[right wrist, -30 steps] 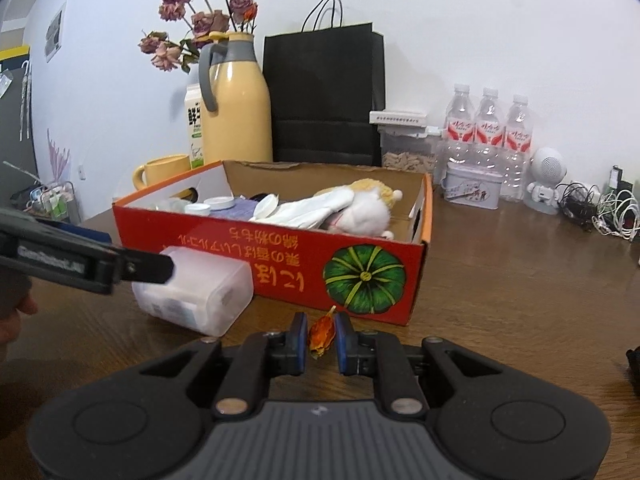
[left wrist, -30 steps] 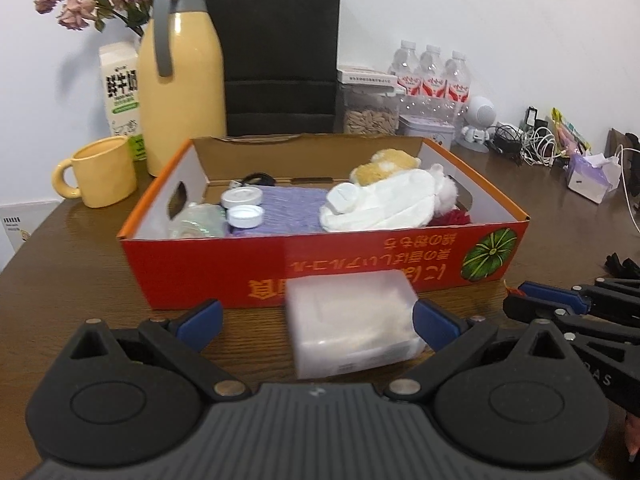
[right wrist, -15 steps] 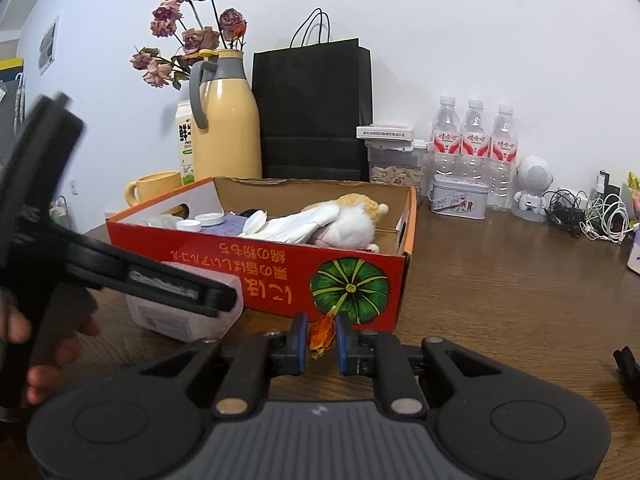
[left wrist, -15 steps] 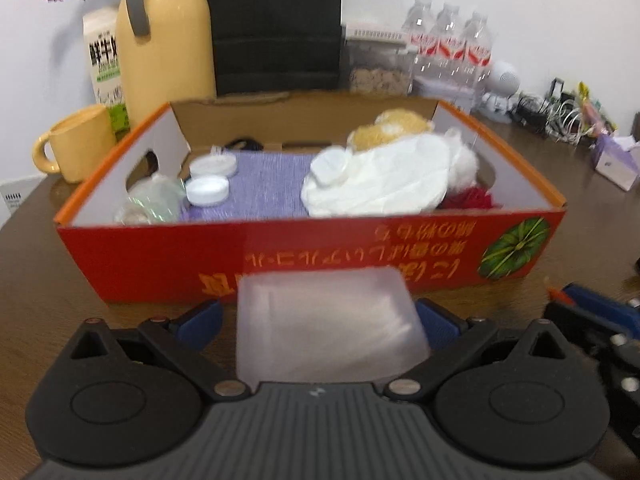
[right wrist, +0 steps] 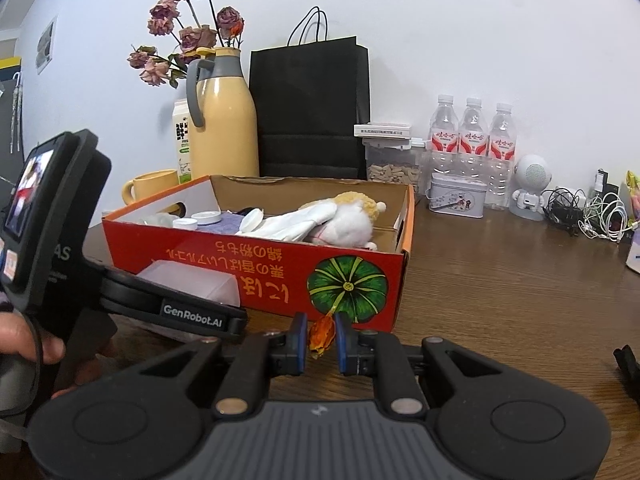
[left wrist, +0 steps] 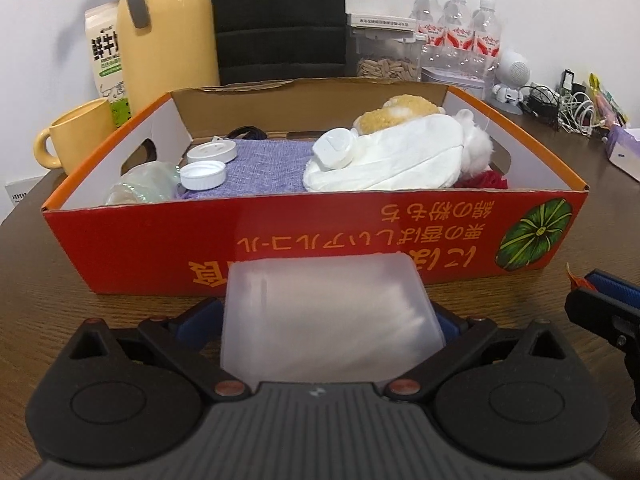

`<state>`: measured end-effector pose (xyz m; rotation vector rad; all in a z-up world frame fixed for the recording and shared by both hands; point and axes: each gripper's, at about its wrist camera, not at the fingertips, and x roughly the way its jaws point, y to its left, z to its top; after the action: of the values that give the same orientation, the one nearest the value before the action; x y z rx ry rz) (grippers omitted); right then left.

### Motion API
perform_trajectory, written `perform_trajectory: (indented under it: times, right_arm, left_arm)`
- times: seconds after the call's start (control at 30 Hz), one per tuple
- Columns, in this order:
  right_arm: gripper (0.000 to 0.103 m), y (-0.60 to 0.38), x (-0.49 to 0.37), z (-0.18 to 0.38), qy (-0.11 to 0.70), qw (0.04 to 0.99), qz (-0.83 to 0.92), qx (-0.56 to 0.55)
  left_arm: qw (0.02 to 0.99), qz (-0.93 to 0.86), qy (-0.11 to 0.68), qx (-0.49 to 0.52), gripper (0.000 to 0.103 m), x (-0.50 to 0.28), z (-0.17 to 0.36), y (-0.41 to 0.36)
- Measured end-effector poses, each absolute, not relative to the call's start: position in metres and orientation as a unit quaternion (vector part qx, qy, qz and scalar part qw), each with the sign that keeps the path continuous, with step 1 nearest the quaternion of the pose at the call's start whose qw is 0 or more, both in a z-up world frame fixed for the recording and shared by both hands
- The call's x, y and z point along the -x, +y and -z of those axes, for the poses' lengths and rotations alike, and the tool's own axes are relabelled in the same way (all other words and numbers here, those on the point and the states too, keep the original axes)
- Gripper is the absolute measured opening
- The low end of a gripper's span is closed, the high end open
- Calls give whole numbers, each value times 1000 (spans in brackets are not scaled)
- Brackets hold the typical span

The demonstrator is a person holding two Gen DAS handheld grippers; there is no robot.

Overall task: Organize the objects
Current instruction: 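Carry the plastic container and orange object into the box and open both tools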

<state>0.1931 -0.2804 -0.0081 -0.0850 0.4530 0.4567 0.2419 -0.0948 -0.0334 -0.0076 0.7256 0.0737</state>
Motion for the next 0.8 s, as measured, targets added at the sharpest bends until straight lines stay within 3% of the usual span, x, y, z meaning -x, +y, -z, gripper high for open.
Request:
perform_trajectory:
  times: [0.07,0.47,0.8]
  right_arm:
    - [13,-280,-194,9,224,949,-220,42]
    - [14,-278,-191,7,211,958,-189,51]
    - [14,-260,-188,-20,176,962,-201,53]
  left_arm:
    - [937,-37,347,5,83,-240,32,-95]
    - [953,-25,302,23,83,-206,13,-83]
    - [970,5,239,37,83,-184,-36,-63]
